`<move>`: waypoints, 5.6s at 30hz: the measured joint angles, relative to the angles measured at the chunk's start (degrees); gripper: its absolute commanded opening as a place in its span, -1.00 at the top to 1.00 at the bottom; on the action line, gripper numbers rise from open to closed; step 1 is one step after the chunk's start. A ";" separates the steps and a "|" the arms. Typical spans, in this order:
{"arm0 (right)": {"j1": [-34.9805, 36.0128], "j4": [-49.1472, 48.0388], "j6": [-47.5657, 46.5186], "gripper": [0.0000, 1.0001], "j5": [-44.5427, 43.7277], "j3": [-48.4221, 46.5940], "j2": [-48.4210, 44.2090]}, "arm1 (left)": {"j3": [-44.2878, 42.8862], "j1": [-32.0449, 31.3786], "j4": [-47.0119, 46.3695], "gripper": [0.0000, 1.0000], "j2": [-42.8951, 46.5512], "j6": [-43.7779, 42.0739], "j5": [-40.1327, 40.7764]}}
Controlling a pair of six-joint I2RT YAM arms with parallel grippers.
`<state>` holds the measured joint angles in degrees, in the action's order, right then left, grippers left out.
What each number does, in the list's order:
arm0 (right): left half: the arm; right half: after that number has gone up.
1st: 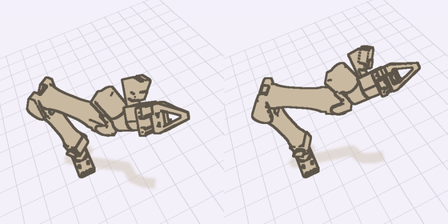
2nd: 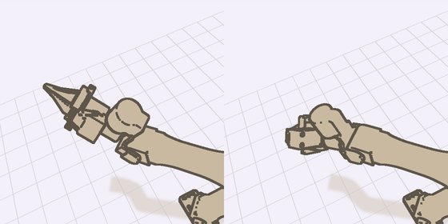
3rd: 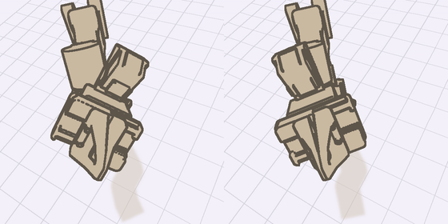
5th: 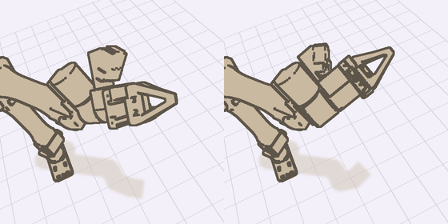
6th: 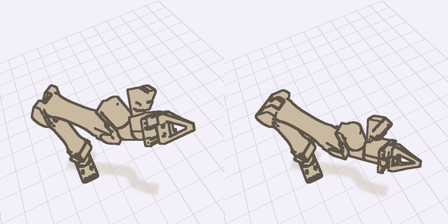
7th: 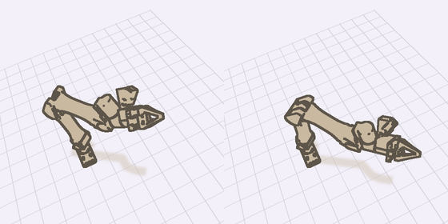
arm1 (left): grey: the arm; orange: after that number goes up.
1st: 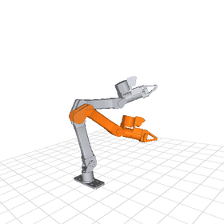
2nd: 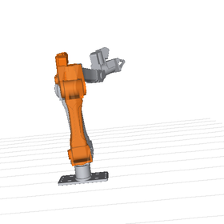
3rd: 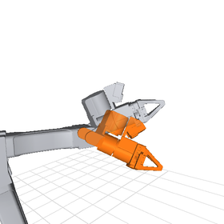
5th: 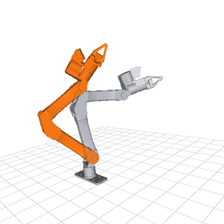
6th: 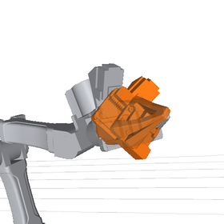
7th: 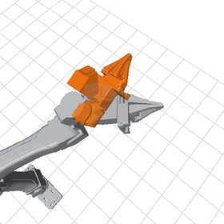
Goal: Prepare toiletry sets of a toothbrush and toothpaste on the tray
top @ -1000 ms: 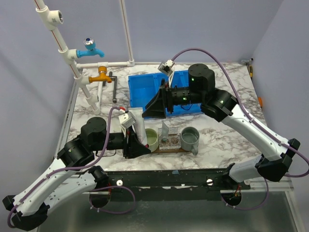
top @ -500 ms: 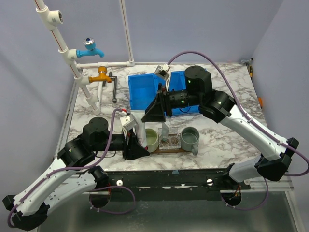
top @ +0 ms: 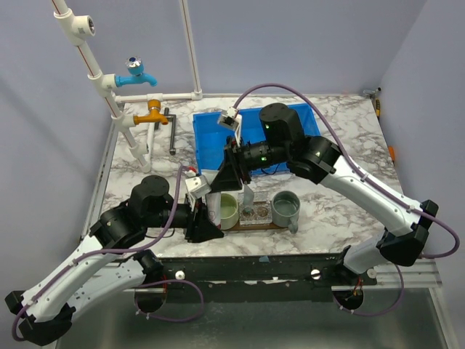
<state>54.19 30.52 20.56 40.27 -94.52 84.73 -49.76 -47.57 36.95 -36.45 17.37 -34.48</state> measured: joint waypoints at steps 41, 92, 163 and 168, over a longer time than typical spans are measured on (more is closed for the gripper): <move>1.25 -1.27 3.39 0.99 -11.93 13.55 -13.27 | -0.48 -0.11 4.24 -0.41 6.78 -1.70 7.74; 1.27 12.26 -10.14 0.99 -56.98 20.37 -16.20 | 6.60 -0.11 3.02 -0.98 22.25 0.83 36.76; 2.38 -7.58 -11.43 0.98 -56.54 40.48 -15.10 | 9.94 -0.11 2.99 -0.98 25.14 1.68 38.93; 2.86 -8.13 -11.67 0.75 -57.29 40.70 -15.10 | 9.94 -0.11 2.99 -0.98 25.00 1.70 38.97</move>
<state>57.06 22.39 8.88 -17.02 -53.82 69.63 -39.81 -47.68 39.94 -11.44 19.07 4.49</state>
